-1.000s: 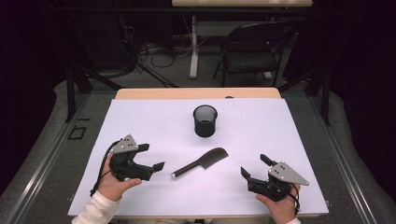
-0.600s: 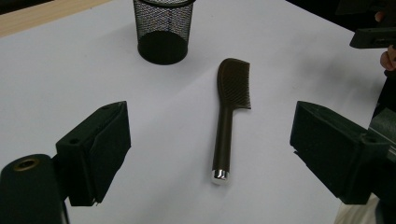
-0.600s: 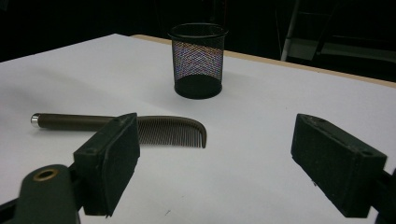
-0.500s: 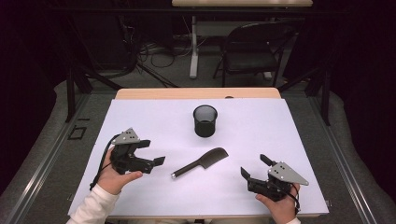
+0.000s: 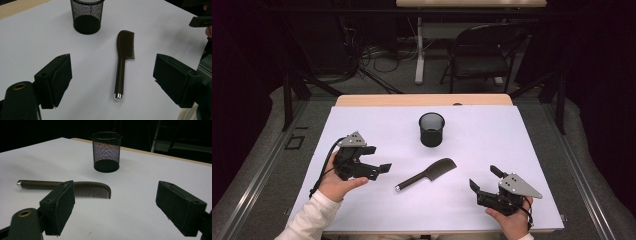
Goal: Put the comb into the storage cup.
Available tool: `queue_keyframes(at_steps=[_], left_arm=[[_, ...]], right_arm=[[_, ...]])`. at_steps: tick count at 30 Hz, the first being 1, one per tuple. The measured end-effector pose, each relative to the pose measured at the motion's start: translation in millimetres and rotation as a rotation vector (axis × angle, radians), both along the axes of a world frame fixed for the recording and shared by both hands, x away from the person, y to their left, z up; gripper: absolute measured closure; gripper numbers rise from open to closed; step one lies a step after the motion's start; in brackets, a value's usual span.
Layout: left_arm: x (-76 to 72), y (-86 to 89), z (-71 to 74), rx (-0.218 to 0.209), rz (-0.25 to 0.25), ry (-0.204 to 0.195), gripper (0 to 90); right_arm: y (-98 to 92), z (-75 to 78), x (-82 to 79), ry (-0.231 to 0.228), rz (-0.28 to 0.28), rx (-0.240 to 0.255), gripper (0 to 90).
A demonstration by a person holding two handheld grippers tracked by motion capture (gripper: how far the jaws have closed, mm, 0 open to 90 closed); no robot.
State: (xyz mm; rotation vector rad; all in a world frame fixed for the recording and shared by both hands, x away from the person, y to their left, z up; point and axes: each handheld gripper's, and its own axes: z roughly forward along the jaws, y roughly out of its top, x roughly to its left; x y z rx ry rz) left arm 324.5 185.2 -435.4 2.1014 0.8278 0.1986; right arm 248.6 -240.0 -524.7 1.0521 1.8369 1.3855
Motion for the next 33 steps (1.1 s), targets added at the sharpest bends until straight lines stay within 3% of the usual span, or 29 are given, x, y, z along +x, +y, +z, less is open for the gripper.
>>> queue_keyframes(at_steps=[23, 33], left_arm=[[3.9, -9.6, 6.2, 0.015, -0.003, 0.033, 17.4], [8.6, -18.5, 12.1, 0.074, -0.015, 0.065, 17.4]], right_arm=[[0.2, -0.3, 0.3, 0.001, 0.000, -0.003, 15.8], [0.1, -0.4, 0.4, 0.001, 0.001, -0.006, 15.9]])
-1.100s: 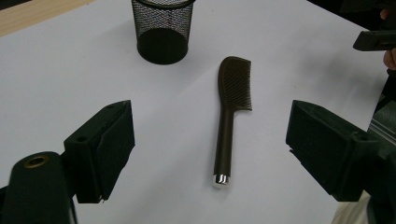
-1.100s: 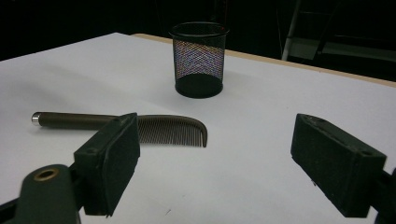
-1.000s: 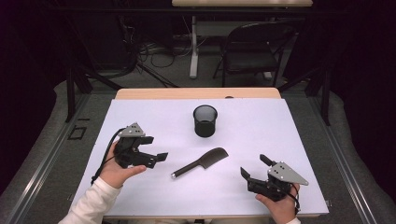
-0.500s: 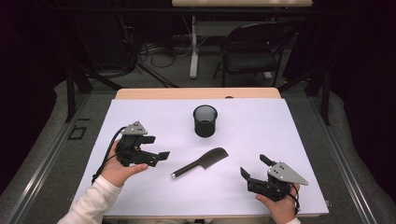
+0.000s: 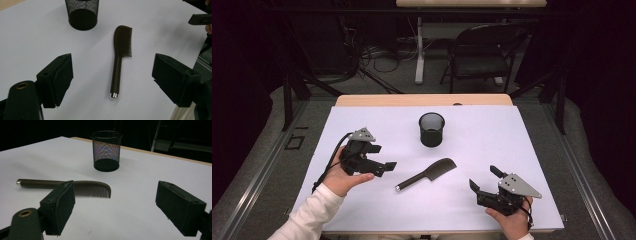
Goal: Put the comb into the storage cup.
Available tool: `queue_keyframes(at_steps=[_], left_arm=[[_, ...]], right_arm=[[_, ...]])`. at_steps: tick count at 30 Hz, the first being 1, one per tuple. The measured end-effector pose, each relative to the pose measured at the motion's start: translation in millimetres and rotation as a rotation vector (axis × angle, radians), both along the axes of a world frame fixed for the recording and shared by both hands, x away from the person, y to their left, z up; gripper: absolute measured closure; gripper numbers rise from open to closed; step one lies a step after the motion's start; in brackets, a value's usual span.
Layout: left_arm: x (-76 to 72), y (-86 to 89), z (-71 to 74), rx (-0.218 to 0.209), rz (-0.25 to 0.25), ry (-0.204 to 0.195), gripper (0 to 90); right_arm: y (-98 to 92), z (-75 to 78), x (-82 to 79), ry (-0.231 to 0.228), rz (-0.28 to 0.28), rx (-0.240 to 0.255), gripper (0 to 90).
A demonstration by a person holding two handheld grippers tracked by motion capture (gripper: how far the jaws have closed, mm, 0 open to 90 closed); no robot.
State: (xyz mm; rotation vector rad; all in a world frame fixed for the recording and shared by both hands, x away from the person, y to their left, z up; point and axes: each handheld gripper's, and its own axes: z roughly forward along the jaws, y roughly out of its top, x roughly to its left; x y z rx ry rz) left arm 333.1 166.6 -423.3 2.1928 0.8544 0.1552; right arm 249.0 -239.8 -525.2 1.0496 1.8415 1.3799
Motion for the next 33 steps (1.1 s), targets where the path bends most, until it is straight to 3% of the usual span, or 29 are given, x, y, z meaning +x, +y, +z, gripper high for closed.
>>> queue_keyframes(at_steps=[13, 23, 31, 33], left_arm=[[6.7, -10.7, 1.8, 0.053, -0.025, 0.018, 21.3], [8.1, -21.2, 1.3, 0.093, -0.058, 0.015, 32.1], [12.5, -25.8, -1.3, 0.119, -0.051, 0.031, 34.0], [13.3, -26.8, -2.4, 0.117, -0.052, 0.012, 34.0]], right_arm=[[0.6, -0.5, 0.2, 0.005, 0.001, 0.002, 15.9], [0.6, -0.5, 0.2, 0.010, 0.002, 0.001, 16.0], [0.4, -0.5, 0.3, 0.010, 0.001, -0.001, 16.0], [0.6, -0.7, 0.4, 0.008, 0.002, 0.001, 16.0]])
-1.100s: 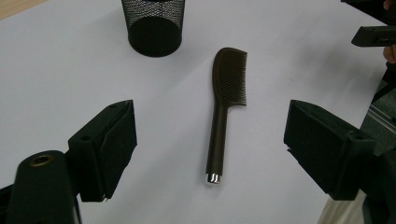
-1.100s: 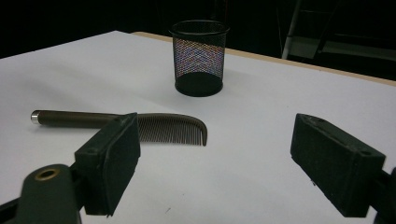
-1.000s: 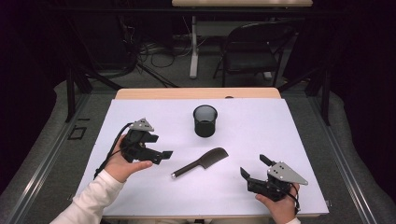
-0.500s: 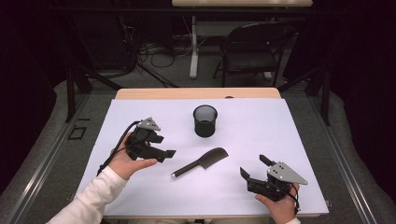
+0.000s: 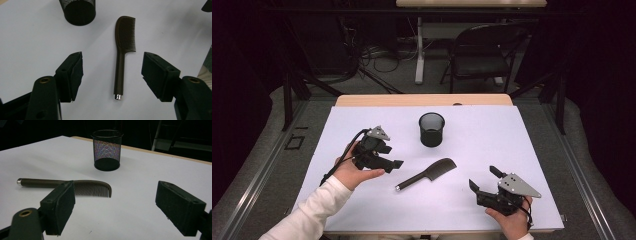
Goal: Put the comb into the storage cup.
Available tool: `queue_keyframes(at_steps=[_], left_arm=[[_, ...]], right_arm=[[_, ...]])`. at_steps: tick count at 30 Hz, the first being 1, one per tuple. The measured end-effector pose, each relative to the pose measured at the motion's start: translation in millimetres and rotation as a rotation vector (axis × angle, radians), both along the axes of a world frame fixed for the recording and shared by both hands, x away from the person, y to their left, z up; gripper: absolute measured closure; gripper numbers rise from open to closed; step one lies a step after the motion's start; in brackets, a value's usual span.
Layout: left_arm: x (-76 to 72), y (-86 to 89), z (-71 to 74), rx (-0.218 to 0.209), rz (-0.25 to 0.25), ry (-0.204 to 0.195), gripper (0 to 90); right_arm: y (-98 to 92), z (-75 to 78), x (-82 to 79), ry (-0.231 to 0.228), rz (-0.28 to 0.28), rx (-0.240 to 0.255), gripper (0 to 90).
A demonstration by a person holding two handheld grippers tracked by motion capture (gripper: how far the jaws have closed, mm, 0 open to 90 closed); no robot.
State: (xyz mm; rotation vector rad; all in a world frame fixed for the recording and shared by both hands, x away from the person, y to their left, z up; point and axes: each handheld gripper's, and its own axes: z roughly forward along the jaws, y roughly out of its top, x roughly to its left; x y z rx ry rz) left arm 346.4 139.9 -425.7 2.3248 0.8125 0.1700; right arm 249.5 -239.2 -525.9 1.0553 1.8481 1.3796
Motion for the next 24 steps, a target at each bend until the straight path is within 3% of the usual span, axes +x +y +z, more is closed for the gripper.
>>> queue_keyframes(at_steps=[5, 11, 24], left_arm=[[3.6, -1.4, -2.3, 0.007, 0.005, 0.010, 34.0], [5.8, -5.9, -6.7, 0.040, -0.002, 0.053, 34.5], [9.0, -15.0, -12.8, 0.088, -0.027, 0.045, 28.4]], right_arm=[[0.1, -0.1, 0.1, 0.000, 0.002, -0.002, 16.0], [0.2, -0.2, 0.2, 0.000, 0.003, -0.004, 16.0], [0.7, -0.4, 0.1, 0.004, 0.005, -0.003, 16.0]])
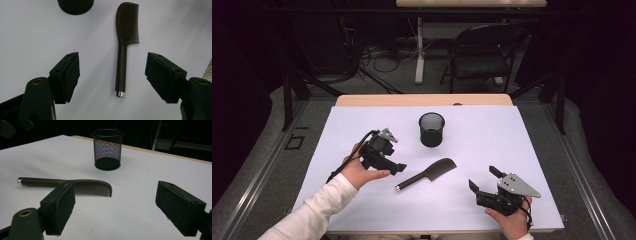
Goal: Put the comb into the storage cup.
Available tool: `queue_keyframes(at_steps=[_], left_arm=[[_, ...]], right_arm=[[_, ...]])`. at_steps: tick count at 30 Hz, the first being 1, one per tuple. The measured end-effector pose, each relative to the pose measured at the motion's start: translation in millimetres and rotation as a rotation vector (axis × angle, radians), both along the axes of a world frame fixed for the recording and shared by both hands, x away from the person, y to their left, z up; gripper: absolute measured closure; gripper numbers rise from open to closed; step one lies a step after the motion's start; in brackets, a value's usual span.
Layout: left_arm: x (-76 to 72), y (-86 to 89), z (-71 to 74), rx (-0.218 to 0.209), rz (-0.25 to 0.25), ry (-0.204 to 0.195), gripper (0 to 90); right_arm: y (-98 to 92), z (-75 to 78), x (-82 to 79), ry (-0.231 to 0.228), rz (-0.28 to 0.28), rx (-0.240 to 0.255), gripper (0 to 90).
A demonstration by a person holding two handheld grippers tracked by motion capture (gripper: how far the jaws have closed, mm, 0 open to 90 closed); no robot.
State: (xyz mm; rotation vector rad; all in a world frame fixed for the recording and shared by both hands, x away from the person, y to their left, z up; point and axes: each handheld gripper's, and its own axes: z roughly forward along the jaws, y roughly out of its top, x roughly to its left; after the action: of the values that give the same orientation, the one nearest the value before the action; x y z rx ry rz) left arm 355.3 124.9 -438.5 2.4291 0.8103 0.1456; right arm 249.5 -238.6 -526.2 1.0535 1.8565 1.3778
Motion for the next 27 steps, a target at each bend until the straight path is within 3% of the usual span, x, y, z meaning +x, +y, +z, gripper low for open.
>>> queue_keyframes(at_steps=[27], left_arm=[[7.1, -21.5, -28.3, 0.104, -0.045, 0.068, 28.0]], right_arm=[[0.3, 0.1, -0.1, 0.003, 0.006, -0.013, 16.0]])
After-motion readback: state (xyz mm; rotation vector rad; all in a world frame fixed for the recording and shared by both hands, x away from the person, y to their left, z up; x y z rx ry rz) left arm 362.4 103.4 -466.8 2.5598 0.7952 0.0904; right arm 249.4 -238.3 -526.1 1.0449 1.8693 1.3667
